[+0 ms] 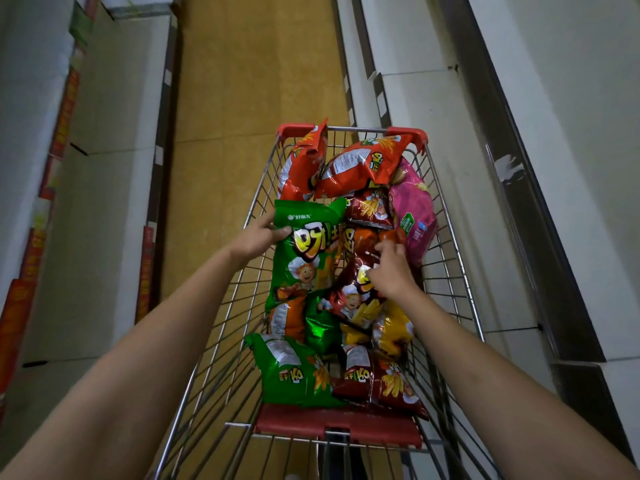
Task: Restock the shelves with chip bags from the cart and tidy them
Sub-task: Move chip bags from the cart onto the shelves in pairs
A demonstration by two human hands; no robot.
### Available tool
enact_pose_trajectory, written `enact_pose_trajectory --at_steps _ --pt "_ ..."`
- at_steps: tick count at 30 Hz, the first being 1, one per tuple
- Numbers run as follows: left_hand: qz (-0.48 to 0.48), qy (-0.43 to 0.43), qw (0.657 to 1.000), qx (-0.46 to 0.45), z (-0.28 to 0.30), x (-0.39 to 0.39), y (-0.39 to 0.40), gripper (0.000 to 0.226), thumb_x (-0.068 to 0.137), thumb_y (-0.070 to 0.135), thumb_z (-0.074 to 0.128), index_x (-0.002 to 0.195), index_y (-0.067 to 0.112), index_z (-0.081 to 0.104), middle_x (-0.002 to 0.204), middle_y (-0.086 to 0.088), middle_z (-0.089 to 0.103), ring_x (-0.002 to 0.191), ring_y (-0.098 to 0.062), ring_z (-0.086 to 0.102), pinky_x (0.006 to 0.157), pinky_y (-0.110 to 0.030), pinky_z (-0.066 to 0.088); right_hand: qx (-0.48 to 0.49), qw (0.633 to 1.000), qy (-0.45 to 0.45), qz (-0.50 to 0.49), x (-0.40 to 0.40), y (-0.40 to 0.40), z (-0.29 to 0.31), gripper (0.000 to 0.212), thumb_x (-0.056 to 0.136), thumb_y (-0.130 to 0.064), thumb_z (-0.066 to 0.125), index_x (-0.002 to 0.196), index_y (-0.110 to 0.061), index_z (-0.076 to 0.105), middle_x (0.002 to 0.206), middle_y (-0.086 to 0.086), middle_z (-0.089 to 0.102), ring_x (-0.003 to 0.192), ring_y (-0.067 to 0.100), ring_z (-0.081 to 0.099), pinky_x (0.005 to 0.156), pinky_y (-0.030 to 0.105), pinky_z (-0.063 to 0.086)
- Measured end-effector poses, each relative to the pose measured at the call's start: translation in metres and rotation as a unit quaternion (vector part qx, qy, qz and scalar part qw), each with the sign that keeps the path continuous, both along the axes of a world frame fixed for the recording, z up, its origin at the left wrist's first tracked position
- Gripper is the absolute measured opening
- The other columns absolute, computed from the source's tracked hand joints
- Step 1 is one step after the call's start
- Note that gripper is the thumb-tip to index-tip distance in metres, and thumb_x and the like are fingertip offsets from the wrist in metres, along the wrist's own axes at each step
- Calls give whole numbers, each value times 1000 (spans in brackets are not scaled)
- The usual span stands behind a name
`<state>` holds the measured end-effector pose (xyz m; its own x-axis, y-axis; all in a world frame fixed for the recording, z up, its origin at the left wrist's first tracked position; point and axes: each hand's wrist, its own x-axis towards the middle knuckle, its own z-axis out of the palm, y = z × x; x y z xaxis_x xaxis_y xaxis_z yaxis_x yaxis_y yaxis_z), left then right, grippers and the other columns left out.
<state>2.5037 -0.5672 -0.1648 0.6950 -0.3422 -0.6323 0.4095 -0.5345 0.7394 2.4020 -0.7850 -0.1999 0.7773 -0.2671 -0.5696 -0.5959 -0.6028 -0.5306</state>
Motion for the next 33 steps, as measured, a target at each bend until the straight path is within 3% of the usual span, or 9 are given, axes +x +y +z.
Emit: enact_pose_trajectory --at_steps 4,7,10,14,18,21,25,30,33 --pt "18 50 998 31 -16 -7 4 26 99 20 46 125 21 49 122 -7 59 110 -26 53 106 -45 35 -17 997 75 -19 -8 -2 -15 60 90 -10 61 138 5 27 146 22 26 123 38 43 94 35 40" --pt "2 90 995 53 -31 -19 -2 22 101 24 43 121 16 49 117 -6 56 109 -25 50 99 -40 38 -15 990 129 -53 -14 -3 -26 71 91 -14 62 145 1 19 148 23 21 128 41 40 97 37 40" --pt "42 89 991 92 -52 -33 -11 36 101 35 43 125 9 50 122 -13 55 112 -29 53 93 -40 44 -3 981 155 -115 -19 -4 -37 69 89 -15 64 141 0 22 142 24 35 125 40 45 97 39 42" --pt "68 68 992 82 -65 -49 -23 64 96 57 35 139 9 41 140 -18 49 124 -33 51 106 -45 40 88 955 144 -243 -21 -7 -55 80 82 -10 73 141 3 20 142 20 41 129 35 44 101 38 41" --pt "-68 90 986 121 -72 -63 -23 129 52 85 62 152 22 11 158 -15 19 142 -36 26 113 -57 28 216 904 116 -351 -24 -7 -63 70 79 5 71 138 1 32 133 18 50 120 32 53 93 34 48" --pt "-100 62 977 180 -84 -69 -19 135 54 52 88 151 17 0 156 -18 15 143 -38 21 114 -54 27 258 888 110 -364 -25 -5 -59 49 81 9 68 125 3 50 106 12 61 97 23 60 72 26 48" --pt "-26 53 988 141 -82 -71 -15 98 68 9 85 135 10 14 134 -17 46 127 -34 47 104 -45 43 230 910 119 -322 -31 1 -59 43 76 -2 76 116 -1 59 113 11 65 101 27 61 85 36 49" --pt "58 79 994 44 -55 -68 -11 80 77 1 75 134 11 19 111 -5 53 109 -28 55 94 -40 48 162 944 59 -283 -27 15 -52 71 65 -41 81 127 -21 53 137 12 51 129 36 44 105 53 40" --pt "125 93 988 -16 -35 -61 -6 72 77 4 74 131 16 27 110 -8 58 99 -30 60 85 -42 52 166 945 12 -280 -20 23 -1 69 78 -41 75 135 -19 43 140 9 47 130 33 43 106 45 38"
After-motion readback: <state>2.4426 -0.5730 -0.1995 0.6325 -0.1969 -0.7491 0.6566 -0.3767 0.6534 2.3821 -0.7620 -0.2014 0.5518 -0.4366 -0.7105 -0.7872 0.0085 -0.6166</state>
